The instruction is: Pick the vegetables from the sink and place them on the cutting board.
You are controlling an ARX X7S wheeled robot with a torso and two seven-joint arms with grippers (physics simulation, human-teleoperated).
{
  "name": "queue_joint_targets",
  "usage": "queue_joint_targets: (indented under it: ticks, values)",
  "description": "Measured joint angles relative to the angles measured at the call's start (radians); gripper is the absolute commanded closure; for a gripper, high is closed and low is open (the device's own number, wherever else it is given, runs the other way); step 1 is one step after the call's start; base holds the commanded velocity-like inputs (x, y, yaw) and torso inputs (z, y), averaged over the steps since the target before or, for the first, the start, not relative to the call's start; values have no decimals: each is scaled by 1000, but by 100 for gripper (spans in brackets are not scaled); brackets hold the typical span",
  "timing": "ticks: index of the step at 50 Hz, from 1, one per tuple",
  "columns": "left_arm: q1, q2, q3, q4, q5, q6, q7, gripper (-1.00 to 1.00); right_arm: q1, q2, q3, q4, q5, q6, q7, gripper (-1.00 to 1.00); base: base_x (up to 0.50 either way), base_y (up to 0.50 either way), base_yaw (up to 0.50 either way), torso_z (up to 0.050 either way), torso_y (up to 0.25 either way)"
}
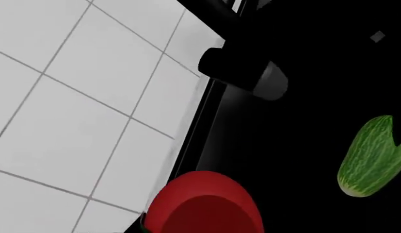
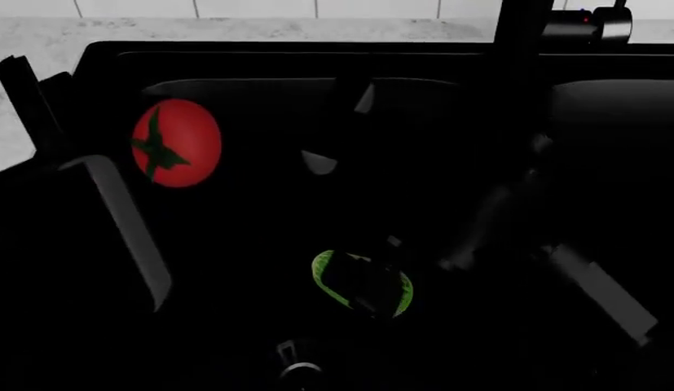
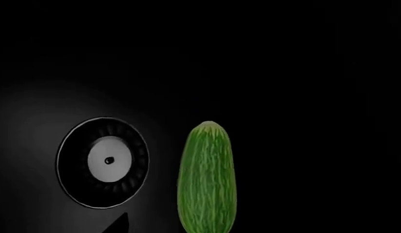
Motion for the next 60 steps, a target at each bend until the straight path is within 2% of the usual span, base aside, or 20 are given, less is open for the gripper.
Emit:
queue_joint_targets:
  ticks: [15,23,41,60]
  values:
    - [6,-17,-14,20,-11,21,-8,100,-15,-173,-40,428,-59,-255,-50,-100,14,0,4,-4,-1]
    - [20,-22,-16,29,-16,24,-7,100,-38,-230,-55,568,-69,-344,-63,-100,17,0,1,-1,0]
    - [15,-28,-15,39,-18,26,-4,100,-88,-266,-75,688,-67,-421,-54,-100,17,0,4,-3,-1]
    - [22,-32,-7,43,-14,30,2,100,-123,-263,36,696,-199,-436,-21,-100,17,0,4,-3,-2]
